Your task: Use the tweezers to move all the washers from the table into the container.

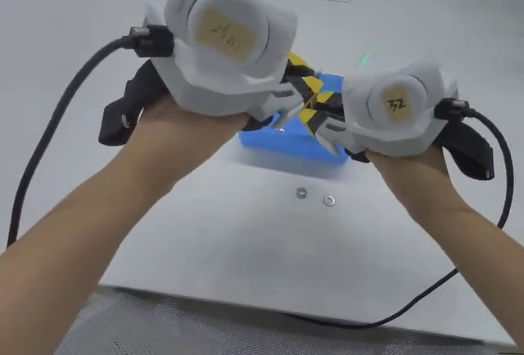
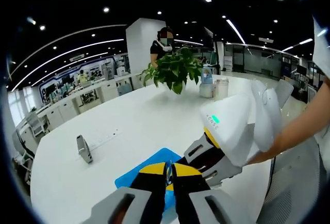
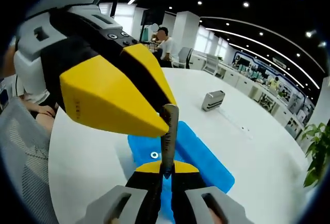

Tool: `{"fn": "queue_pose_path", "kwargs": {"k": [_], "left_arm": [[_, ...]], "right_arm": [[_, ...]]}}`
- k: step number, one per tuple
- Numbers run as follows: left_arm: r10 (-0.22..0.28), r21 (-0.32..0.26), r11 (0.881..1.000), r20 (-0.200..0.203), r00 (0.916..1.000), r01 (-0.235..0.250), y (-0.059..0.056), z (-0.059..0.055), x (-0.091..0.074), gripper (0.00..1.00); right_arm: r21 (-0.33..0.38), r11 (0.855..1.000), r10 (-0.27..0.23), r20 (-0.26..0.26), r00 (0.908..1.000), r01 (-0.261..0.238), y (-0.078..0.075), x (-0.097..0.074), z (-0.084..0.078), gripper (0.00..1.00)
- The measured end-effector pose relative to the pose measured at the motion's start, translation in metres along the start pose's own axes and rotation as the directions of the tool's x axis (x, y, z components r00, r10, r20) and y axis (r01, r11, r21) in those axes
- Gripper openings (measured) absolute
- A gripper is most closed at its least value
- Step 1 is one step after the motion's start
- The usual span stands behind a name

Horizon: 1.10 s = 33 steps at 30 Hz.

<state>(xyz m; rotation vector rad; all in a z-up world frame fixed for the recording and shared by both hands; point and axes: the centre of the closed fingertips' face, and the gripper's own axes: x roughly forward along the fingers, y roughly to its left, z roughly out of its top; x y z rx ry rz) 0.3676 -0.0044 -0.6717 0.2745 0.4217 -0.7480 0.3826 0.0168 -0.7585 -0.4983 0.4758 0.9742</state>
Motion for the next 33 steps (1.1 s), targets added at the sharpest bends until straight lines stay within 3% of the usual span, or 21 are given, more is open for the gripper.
{"fn": "queue_pose_path", "kwargs": {"k": [5,14,18,20,25,30,32,33], "left_arm": [[-0.002,-0.009,1.0,-0.016,0.9999,0.002,-0.001,-0.007,0.009,0.0],[-0.033,-0.024,0.999,-0.001,0.9995,0.033,-0.004,-0.003,-0.001,0.0],[-0.062,0.004,0.998,0.009,0.998,0.062,-0.008,0.003,-0.011,0.0],[-0.082,0.055,0.995,0.007,0.9966,0.082,-0.013,0.006,-0.018,0.0],[-0.123,0.124,0.985,0.012,0.9923,0.121,-0.024,0.012,-0.033,0.0],[-0.172,0.226,0.957,-0.071,0.9825,0.184,-0.035,0.004,-0.04,0.0],[-0.183,0.253,0.947,-0.074,0.9803,0.196,-0.038,0.003,-0.042,0.0],[-0.205,0.264,0.939,-0.084,0.9753,0.22,-0.042,0.002,-0.043,0.0]], "right_arm": [[0.016,1.0,-0.001,-0.016,0.9999,0.001,-0.001,0.004,-0.007,0.01],[0.013,1.0,-0.003,0.001,1.0,0.003,0.002,-0.001,-0.002,0.02],[0.009,1.0,-0.006,0.02,0.9998,0.005,0.004,-0.01,0.004,0.03],[-0.009,1.0,-0.006,0.033,0.9994,0.006,0.006,-0.016,0.007,0.04],[-0.02,1.0,0.014,0.064,0.9979,-0.013,0.014,-0.032,0.015,0.06],[-0.039,0.997,0.065,0.088,0.994,-0.061,0.03,-0.043,0.021,0.12],[-0.04,0.996,0.084,0.082,0.993,-0.081,0.036,-0.045,0.019,0.14],[-0.039,0.995,0.098,0.079,0.992,-0.096,0.04,-0.046,0.017,0.14]]}}
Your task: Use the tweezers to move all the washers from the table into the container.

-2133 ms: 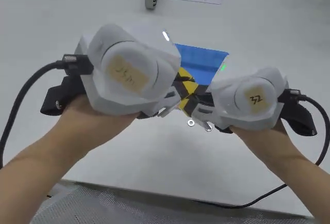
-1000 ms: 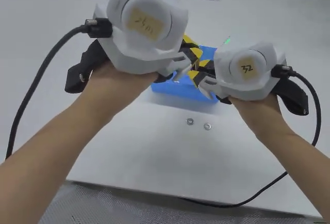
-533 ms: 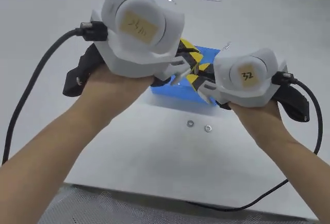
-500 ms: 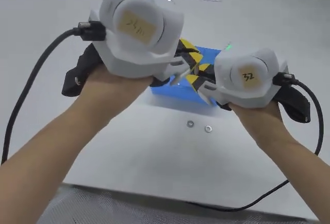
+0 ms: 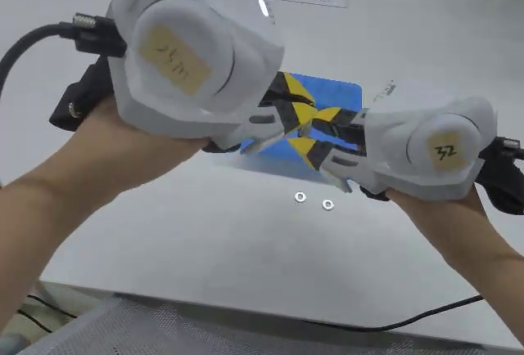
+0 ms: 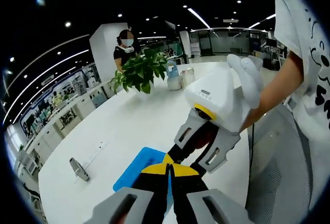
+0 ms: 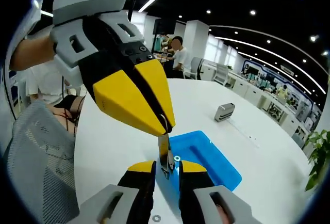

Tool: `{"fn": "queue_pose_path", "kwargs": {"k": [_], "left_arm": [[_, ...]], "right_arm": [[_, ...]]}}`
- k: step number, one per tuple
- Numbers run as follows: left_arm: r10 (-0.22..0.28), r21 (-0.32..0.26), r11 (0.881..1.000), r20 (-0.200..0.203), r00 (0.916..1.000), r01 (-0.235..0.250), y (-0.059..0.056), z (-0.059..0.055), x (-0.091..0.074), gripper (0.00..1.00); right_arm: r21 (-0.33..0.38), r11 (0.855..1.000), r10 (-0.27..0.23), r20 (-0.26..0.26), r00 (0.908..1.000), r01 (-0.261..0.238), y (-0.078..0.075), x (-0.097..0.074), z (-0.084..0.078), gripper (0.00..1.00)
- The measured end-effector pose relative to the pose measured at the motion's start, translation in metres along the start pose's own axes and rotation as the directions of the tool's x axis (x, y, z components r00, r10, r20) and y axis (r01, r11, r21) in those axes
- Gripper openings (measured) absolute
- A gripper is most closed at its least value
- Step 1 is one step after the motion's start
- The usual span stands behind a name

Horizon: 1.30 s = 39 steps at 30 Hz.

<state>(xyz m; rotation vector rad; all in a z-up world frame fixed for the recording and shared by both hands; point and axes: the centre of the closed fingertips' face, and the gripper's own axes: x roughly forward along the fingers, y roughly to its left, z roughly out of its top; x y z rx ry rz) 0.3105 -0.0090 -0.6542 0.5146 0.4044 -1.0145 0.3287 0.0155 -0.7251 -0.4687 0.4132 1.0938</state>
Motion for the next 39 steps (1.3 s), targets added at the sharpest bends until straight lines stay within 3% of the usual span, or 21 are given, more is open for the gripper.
{"fn": "queue_pose_path", "kwargs": {"k": [3,6,10,15,23,28,39], "left_arm": [[-0.029,-0.006,1.0,-0.012,0.9995,0.029,-0.007,-0.003,0.001,0.0],[-0.052,0.008,0.999,-0.024,0.9984,0.052,-0.014,-0.008,0.005,0.0],[-0.066,0.001,0.998,-0.032,0.9973,0.066,-0.021,-0.015,0.01,0.0],[-0.079,-0.02,0.997,-0.043,0.996,0.078,-0.027,-0.027,0.018,0.0],[-0.074,-0.062,0.996,-0.098,0.9924,0.068,-0.03,-0.046,0.031,0.0],[-0.076,-0.039,0.997,-0.103,0.9918,0.072,-0.032,-0.047,0.034,0.0],[-0.077,-0.073,0.995,-0.106,0.9914,0.069,-0.029,-0.048,0.034,0.0]], "right_arm": [[-0.017,0.999,0.028,-0.03,0.9992,-0.029,0.012,-0.001,-0.01,0.12],[-0.045,0.999,0.016,-0.047,0.9988,-0.018,0.015,-0.002,-0.017,0.07],[0.007,0.999,0.034,-0.058,0.9978,-0.033,0.02,-0.001,-0.027,0.07],[0.006,1.0,0.031,-0.09,0.9955,-0.03,0.022,0.003,-0.042,0.06],[0.071,0.996,0.066,-0.12,0.9906,-0.058,0.024,0.016,-0.062,0.06],[0.066,0.995,0.077,-0.125,0.9891,-0.069,0.026,0.018,-0.064,0.06],[0.089,0.993,0.083,-0.13,0.9881,-0.072,0.024,0.016,-0.065,0.07]]}}
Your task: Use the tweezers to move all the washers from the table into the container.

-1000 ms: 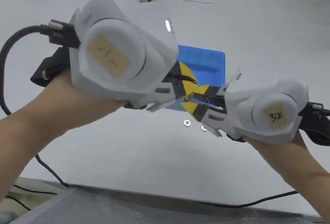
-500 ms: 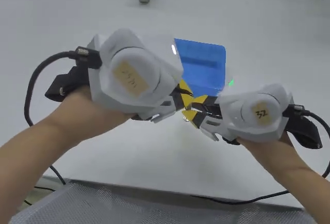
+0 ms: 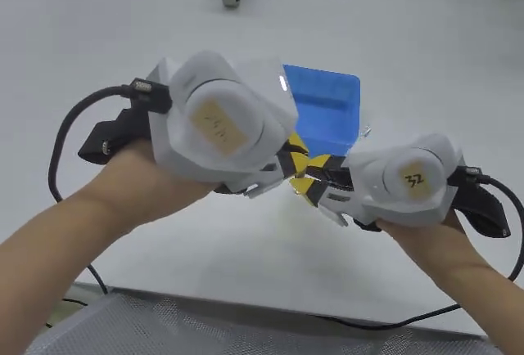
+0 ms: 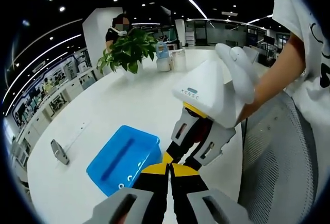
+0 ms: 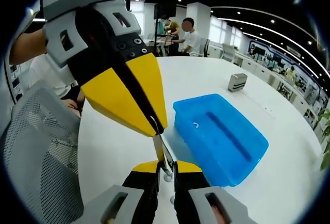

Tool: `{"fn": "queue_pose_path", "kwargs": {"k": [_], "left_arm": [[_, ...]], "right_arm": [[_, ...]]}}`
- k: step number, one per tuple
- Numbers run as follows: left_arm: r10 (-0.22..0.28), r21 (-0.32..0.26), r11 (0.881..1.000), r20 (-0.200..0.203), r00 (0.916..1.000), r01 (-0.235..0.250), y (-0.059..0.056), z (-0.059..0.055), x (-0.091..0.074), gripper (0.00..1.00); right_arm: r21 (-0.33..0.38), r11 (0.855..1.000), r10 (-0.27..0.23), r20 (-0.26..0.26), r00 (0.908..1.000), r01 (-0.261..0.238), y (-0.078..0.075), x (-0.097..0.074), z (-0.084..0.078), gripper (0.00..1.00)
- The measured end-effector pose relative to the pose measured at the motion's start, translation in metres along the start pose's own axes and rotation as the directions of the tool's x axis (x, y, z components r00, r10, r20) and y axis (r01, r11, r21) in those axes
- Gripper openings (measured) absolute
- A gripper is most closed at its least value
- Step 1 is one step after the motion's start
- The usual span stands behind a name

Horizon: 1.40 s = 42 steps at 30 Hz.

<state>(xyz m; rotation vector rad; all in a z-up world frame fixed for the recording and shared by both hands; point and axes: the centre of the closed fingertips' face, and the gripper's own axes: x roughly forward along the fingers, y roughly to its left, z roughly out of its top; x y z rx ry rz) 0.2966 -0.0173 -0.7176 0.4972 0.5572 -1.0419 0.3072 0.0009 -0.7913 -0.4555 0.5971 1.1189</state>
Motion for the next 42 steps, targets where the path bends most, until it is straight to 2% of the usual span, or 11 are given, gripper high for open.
{"fn": "queue_pose_path", "kwargs": {"k": [2,3,8,14,21,27,34,39,42], "left_arm": [[-0.001,0.0,1.0,-0.008,1.0,0.001,-0.001,-0.003,0.002,0.0],[-0.001,0.0,1.0,0.003,1.0,0.001,-0.001,-0.001,0.002,0.0],[-0.013,-0.015,1.0,0.006,0.9999,0.013,-0.003,0.0,0.003,0.0],[-0.022,0.002,1.0,-0.001,0.9998,0.022,-0.007,0.001,0.003,0.0],[-0.018,0.026,0.999,0.006,0.9998,0.018,-0.007,0.009,-0.004,0.0],[0.025,0.075,0.997,0.039,0.9989,-0.028,0.003,0.03,-0.02,0.0],[0.059,0.09,0.994,0.054,0.9968,-0.064,0.016,0.041,-0.029,0.0],[0.091,0.114,0.989,0.08,0.9927,-0.1,0.025,0.053,-0.036,0.0],[0.104,0.112,0.987,0.093,0.9903,-0.114,0.032,0.056,-0.036,0.0]], "right_arm": [[-0.004,1.0,0.0,-0.011,0.9999,0.0,0.0,0.002,-0.004,0.07],[-0.01,1.0,-0.002,-0.009,1.0,0.002,0.0,0.002,-0.003,0.07],[-0.024,1.0,0.001,-0.016,0.9999,-0.002,0.0,0.001,-0.004,0.05],[-0.024,1.0,0.003,-0.021,0.9998,-0.004,0.0,0.0,-0.004,0.05],[-0.047,0.999,-0.007,-0.013,0.9999,0.006,0.0,-0.007,0.005,0.05],[-0.048,0.999,-0.02,0.039,0.999,0.022,-0.007,-0.017,0.033,0.05],[-0.069,0.996,-0.047,0.074,0.9961,0.053,-0.017,-0.02,0.053,0.05],[-0.073,0.995,-0.064,0.113,0.9916,0.072,-0.025,-0.025,0.068,0.05],[-0.084,0.992,-0.083,0.121,0.9892,0.094,-0.032,-0.025,0.073,0.04]]}}
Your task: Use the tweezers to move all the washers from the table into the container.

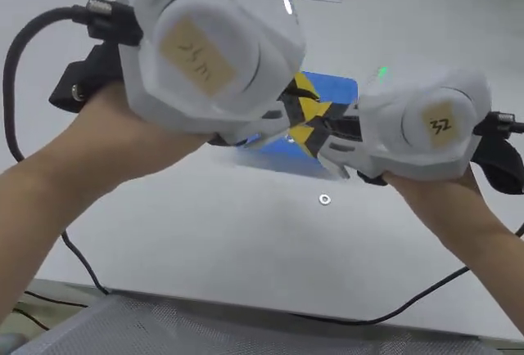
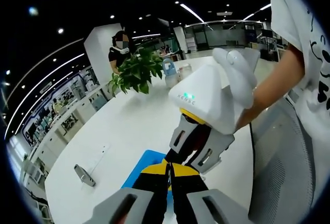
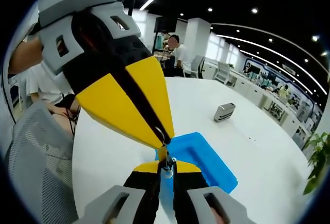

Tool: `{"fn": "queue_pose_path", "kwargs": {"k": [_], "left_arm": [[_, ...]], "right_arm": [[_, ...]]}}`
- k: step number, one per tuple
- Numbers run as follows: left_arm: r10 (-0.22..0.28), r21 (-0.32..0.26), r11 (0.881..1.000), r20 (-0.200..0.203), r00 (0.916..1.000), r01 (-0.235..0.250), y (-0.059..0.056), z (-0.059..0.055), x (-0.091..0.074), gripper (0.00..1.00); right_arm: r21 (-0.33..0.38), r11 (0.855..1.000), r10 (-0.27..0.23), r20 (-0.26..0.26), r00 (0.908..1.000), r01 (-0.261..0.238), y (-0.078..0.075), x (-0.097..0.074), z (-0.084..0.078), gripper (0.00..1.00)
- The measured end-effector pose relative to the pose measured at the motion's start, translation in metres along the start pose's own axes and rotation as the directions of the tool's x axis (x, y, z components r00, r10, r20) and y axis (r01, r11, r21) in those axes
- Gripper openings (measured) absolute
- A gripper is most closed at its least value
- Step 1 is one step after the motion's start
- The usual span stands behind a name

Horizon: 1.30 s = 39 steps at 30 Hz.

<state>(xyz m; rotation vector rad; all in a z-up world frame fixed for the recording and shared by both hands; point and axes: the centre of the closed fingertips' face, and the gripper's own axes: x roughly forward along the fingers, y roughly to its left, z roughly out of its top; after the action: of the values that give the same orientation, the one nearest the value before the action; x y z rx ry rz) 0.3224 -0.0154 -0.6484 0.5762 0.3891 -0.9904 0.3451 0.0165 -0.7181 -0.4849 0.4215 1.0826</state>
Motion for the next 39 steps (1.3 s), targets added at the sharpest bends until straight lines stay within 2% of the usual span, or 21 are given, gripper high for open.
{"fn": "queue_pose_path", "kwargs": {"k": [5,10,14,17,28,39], "left_arm": [[0.026,0.0,1.0,0.001,0.9997,-0.026,0.011,-0.001,0.005,0.0],[0.029,-0.019,0.999,-0.009,0.9995,-0.03,0.021,-0.013,0.02,0.0],[0.027,-0.061,0.998,-0.011,0.9996,-0.028,0.026,-0.023,0.03,0.0],[0.027,-0.089,0.996,-0.019,0.9994,-0.029,0.028,-0.029,0.036,0.0],[0.014,-0.098,0.995,-0.057,0.9983,-0.02,0.028,-0.045,0.046,0.0],[0.018,-0.113,0.993,-0.053,0.9984,-0.024,0.036,-0.045,0.054,0.0]], "right_arm": [[-0.016,1.0,-0.027,0.005,0.9996,0.027,-0.012,0.007,0.002,0.04],[-0.005,1.0,-0.025,-0.014,0.9996,0.025,-0.018,0.019,-0.008,0.04],[0.011,1.0,-0.023,-0.042,0.9988,0.024,-0.022,0.028,-0.021,0.04],[0.041,0.999,-0.015,-0.047,0.9988,0.017,-0.023,0.033,-0.028,0.04],[0.063,0.998,0.003,-0.078,0.997,0.001,-0.02,0.046,-0.042,0.04],[0.121,0.993,0.014,-0.074,0.9972,-0.005,-0.029,0.053,-0.043,0.04]]}}
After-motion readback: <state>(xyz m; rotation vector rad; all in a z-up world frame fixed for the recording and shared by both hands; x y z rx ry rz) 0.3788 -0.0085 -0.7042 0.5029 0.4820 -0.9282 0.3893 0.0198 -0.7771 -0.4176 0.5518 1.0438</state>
